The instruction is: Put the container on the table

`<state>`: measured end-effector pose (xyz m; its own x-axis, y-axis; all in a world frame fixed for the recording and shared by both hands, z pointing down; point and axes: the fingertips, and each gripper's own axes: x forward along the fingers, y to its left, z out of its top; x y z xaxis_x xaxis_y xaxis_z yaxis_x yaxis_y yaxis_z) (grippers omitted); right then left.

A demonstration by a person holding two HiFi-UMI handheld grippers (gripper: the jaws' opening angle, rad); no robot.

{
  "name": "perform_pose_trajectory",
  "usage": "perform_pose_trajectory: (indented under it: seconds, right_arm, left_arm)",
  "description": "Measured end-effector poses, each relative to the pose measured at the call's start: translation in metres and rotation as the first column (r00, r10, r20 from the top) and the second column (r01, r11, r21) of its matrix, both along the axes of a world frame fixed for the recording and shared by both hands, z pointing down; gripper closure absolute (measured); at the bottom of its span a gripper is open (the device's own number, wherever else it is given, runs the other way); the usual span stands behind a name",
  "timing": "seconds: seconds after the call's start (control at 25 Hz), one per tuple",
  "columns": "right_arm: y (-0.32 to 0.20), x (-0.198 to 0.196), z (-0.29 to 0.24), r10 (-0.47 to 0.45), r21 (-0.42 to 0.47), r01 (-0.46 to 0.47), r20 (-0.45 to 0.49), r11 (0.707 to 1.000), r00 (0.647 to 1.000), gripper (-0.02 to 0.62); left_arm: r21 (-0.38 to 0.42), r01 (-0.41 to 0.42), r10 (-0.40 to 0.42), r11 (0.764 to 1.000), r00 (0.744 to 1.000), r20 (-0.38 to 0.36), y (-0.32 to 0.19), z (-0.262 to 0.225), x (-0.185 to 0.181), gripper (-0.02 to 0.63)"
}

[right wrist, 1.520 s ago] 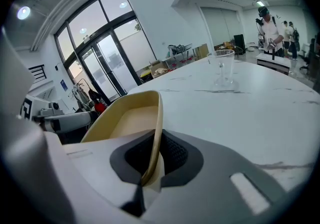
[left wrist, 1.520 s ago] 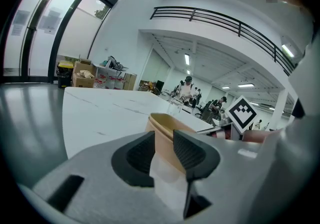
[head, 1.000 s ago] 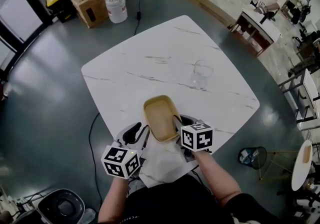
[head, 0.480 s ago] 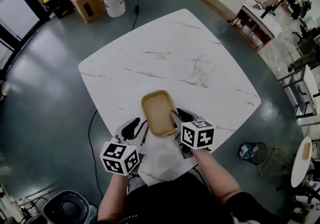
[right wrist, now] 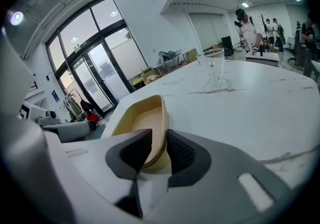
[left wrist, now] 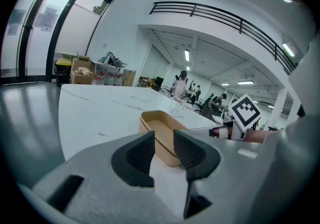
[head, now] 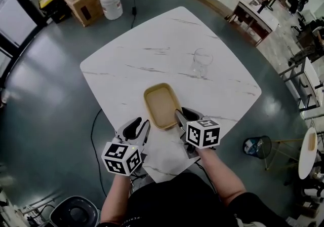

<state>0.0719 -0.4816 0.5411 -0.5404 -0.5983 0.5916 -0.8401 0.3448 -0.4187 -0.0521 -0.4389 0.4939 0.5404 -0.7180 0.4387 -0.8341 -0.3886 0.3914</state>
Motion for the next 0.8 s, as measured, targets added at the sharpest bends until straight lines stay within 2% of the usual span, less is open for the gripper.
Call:
perform_pose_trajectory:
  seconds: [0.36,0.6,0.76,0.8]
  right_arm:
    - [0.048,0.013,-0.017,0.093,0.039,-0.092,-0.023,0.995,0.995,0.506]
    - [0.083,0.013,-0.031,0.111,0.069,-0.110,-0.016,0.992,0.994,0.511]
    - [0.102,0.011,-0.044,0.123,0.097,-0.123,0.009,0.988,0.992,0.577]
    - [0.106,0.010,-0.047,0.122,0.102,-0.123,0.016,0.987,0.992,0.594]
  left_arm:
    - [0.022,-0.049,0.049,0.999,0.999,-0.007,0.042,-0.011,-0.005,0.491]
    - [0.036,-0.083,0.084,0.996,0.996,-0.008,0.067,-0.018,0.001,0.499]
    - [0.077,-0.074,0.076,0.994,0.997,-0.024,0.081,-0.031,-0.002,0.610]
    - [0.080,-0.078,0.081,0.994,0.996,-0.028,0.085,-0.032,-0.001,0.609]
